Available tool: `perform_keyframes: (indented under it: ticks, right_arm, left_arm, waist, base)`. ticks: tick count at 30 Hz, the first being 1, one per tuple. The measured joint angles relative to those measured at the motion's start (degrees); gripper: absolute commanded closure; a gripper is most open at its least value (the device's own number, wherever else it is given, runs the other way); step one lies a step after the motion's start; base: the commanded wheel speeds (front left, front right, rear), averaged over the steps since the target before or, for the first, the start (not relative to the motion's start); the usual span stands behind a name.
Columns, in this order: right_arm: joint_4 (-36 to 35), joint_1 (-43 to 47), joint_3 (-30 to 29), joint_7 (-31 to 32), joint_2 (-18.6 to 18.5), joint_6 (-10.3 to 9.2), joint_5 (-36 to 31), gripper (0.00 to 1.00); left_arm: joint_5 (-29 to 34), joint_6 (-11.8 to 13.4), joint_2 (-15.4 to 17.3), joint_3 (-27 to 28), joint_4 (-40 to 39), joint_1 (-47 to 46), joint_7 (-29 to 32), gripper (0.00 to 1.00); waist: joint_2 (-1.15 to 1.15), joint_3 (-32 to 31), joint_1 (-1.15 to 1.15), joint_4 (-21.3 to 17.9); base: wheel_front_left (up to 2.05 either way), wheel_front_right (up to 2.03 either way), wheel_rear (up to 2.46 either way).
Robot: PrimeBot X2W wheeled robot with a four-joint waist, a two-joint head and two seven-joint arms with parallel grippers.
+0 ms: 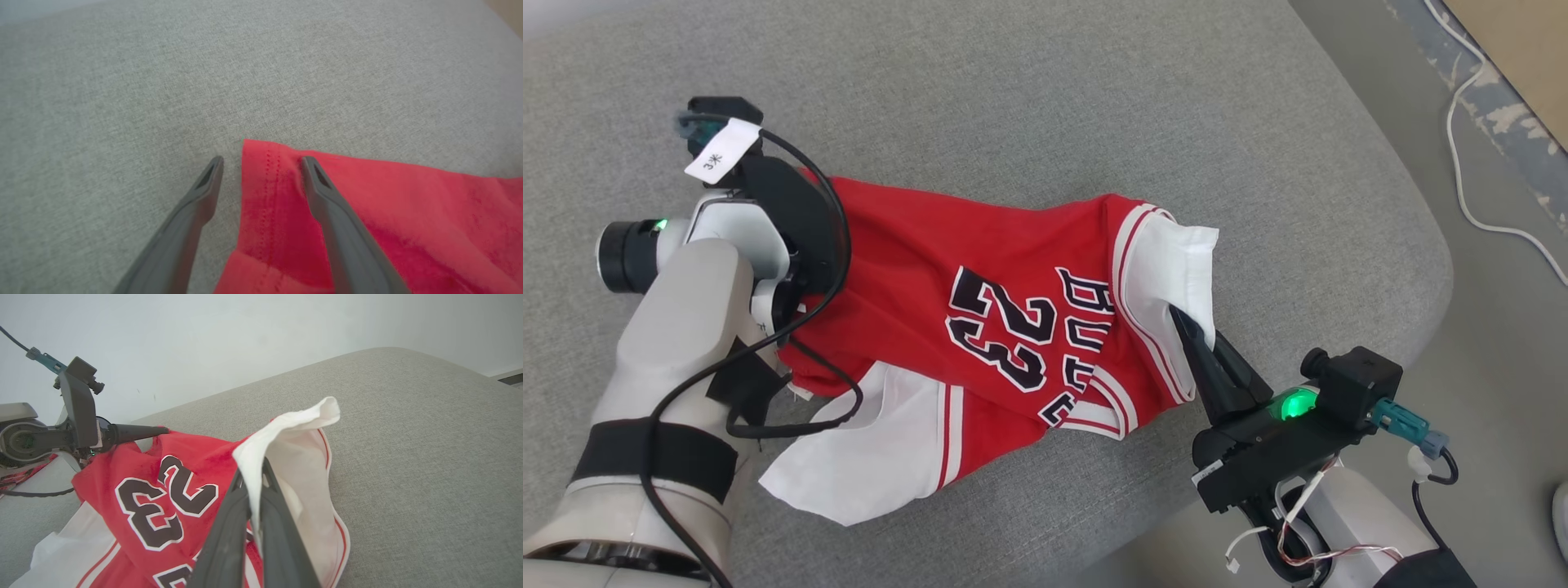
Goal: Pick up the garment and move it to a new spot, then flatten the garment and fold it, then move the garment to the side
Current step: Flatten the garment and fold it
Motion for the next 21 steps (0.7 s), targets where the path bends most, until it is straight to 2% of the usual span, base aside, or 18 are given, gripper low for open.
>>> perform_keyframes:
  ticks: [5, 10, 11, 13, 14, 21]
  right_arm:
    - [0.02, -0.29, 0.01, 0.0, -0.25, 0.0, 0.51, 1.0]
    - [0.05, -0.83, 0.24, -0.01, -0.26, 0.0, 0.54, 1.0]
    - [0.07, -0.85, 0.29, -0.04, -0.26, 0.0, 0.59, 1.0]
    - [0.13, -0.85, 0.37, -0.05, -0.26, 0.0, 0.62, 1.0]
    - [0.19, -0.85, 0.38, -0.05, -0.26, 0.0, 0.67, 1.0]
    - [0.52, -0.83, -0.38, -0.07, -1.0, 0.0, 0.89, 1.0]
  left_arm:
    - [-0.11, -0.35, -0.38, -0.01, 1.71, -0.71, 0.42, 0.0]
    - [-0.42, -2.35, -0.51, -0.19, 2.8, -2.1, 0.58, 0.0]
    - [-0.43, -2.37, -0.59, -0.29, 2.92, -2.21, 0.57, 0.24]
    - [-0.46, -3.22, -0.7, -0.42, 3.3, -2.27, 0.57, 0.9]
    - [-0.48, -3.36, -0.75, -0.52, 3.41, -2.28, 0.52, 1.0]
    - [-0.69, -4.68, -1.83, -0.69, 3.54, -3.75, -1.45, 1.0]
  waist:
    - [0.0, 0.25, -0.01, -0.04]
    - [0.0, 0.38, 0.0, 0.07]
    - [0.0, 0.39, -0.01, 0.12]
    - [0.0, 0.41, -0.01, 0.24]
    - [0.0, 0.41, -0.01, 0.32]
    - [0.0, 0.06, -0.01, 1.35]
  base:
    - [0.0, 0.0, 0.0]
    - [0.0, 0.0, 0.0]
    - [0.0, 0.0, 0.0]
    - [0.0, 0.0, 0.0]
    - [0.0, 0.0, 0.0]
    - [0.0, 0.0, 0.0]
